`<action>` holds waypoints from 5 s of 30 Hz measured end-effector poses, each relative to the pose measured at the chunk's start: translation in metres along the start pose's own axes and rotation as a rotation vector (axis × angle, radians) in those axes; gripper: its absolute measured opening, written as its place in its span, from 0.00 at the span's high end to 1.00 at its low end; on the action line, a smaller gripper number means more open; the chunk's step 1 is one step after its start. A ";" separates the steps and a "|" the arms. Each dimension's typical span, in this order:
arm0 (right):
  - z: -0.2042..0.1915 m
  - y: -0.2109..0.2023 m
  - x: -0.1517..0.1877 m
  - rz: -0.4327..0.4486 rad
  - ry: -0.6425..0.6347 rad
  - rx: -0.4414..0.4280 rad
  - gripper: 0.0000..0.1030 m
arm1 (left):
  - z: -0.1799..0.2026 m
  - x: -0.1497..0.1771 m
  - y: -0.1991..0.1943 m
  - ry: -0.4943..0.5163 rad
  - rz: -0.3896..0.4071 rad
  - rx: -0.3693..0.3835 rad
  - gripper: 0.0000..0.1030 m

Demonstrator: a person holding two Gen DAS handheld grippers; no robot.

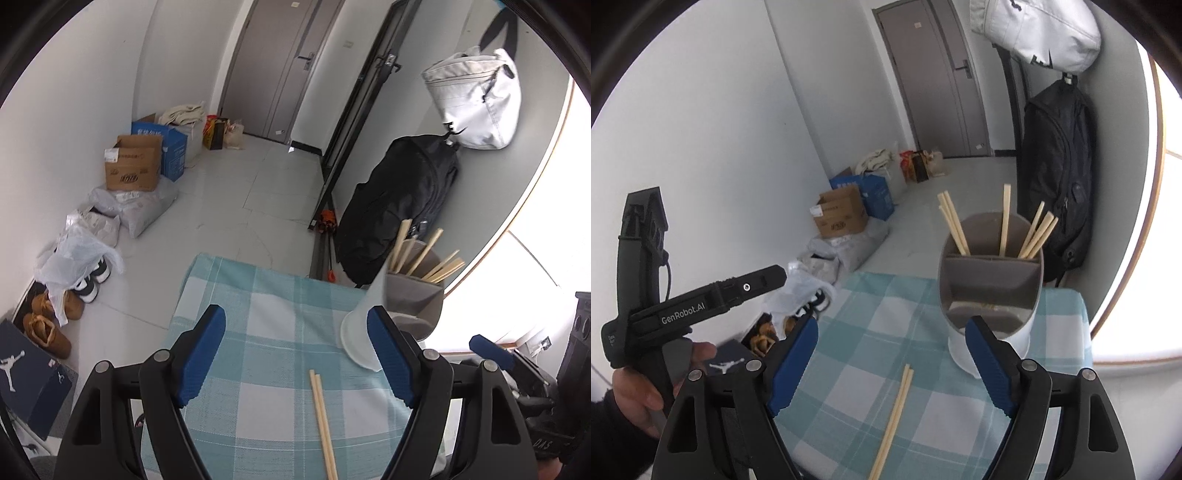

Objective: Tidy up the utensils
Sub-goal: 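Lower both tools to the last chopsticks and close the right tool on one, then lift the right tool's chopstick upright while the left tool grasps the last chopstick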

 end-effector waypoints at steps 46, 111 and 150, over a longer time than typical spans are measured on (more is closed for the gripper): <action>0.011 0.156 0.075 -0.516 -0.092 0.325 0.81 | -0.086 0.028 0.037 -0.242 -0.156 -0.003 0.26; 0.059 -0.007 0.015 0.129 0.230 0.030 0.95 | -0.007 0.069 0.104 0.086 -0.478 -0.095 0.26; 0.096 -0.059 0.030 0.225 0.311 0.012 0.95 | 0.050 0.052 0.072 0.132 -0.244 -0.173 0.98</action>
Point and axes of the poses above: each gripper's, at about its wrist camera, not at the fingertips, and y roughly the way its jaws point, z to its right, x to its underside, the point moved 5 cm from there along y, roughly the way its jaws point, and after that the axes turned 1 degree about -z, right-handed, at the moved point
